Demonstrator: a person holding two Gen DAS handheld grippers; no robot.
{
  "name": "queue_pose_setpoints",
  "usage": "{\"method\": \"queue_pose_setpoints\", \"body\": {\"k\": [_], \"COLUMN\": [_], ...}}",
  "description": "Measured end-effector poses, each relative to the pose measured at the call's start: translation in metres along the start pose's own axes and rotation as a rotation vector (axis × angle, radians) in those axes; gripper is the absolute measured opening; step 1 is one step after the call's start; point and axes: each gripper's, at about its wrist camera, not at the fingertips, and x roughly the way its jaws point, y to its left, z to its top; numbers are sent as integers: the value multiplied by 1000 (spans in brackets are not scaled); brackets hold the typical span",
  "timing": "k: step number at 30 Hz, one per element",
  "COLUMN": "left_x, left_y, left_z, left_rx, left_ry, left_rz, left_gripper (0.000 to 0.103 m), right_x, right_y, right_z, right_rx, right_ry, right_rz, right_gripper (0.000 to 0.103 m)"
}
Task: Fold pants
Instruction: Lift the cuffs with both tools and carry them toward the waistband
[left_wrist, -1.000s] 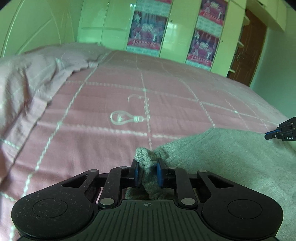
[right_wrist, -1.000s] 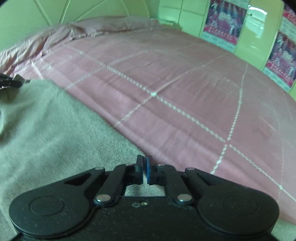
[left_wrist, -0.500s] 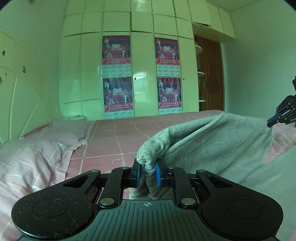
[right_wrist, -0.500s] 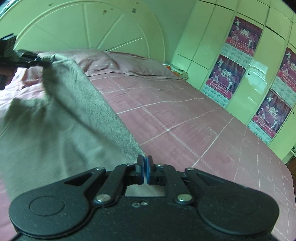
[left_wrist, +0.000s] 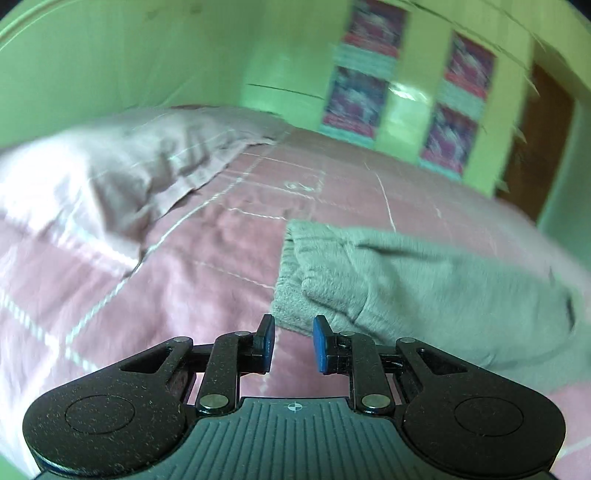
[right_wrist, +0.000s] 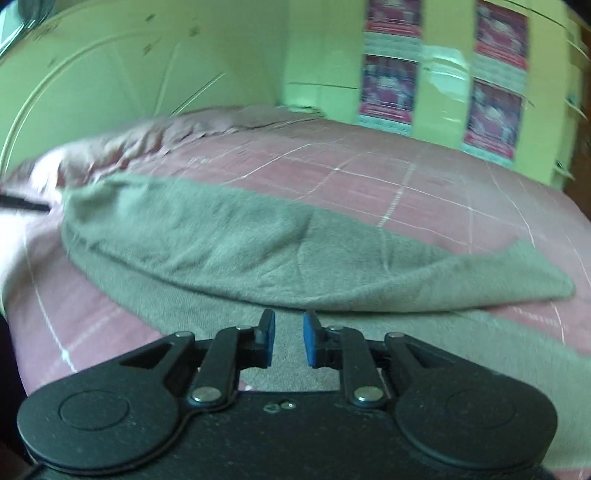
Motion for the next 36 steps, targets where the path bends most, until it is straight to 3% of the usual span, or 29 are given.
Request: {"method": "queue_pose_setpoints", "body": {"k": [4,7,11,17,20,21,22,23,25,29,31,32,34,36], "left_x": [-5,12,46,59,63,67,70,75,83,72,57,52,54,77], "left_y": [-6,-17,-26,-27,-28,-26,-25,-24,-18,-29,-29,-25,-8,5], "left_z": [-2,1,6,16,19,20,21,24,38,90,103,102,81,48], "left_rx": [-198,-287,-321,-334,-332,-340,-337,-341,-378,-341,-301,-267,-236,-199], "left_ry": [19,61,151,167,173,178,184,192,179,37,-3,-3,61,226], "left_rz": [-74,-109,-59,-83,-69,-68,-49,-56,-117,-265,-336,-327,-258,-146], "left_gripper": [25,32,38,51,52,45,32,26,24,24,23,24,24,24], "right_x": [-2,4,24,60,80,83,86,87,82,24,-9,-20,-18,21], "right_y": [-29,-47,-68,-92,-104,-107,-110,-111,-112,-109,-101,-95,-81,-67], "right_z": [3,2,-2,-14,-16,-17,-19,-17,-6,37,37,30,-1,-42], "right_rx": [257,444,617,850,921,935,940,941,886,771,712,681,633,612], "right_ry": [-30,-36,-3,22,75,82,84,91,58,-192,-278,-292,-215,15], "right_rz": [-7,15,18,41,-12,-21,-21,-16,10,60,92,105,118,79], "right_gripper": [33,33,33,33,33,20,4,3,0,0,0,0,0,0]}}
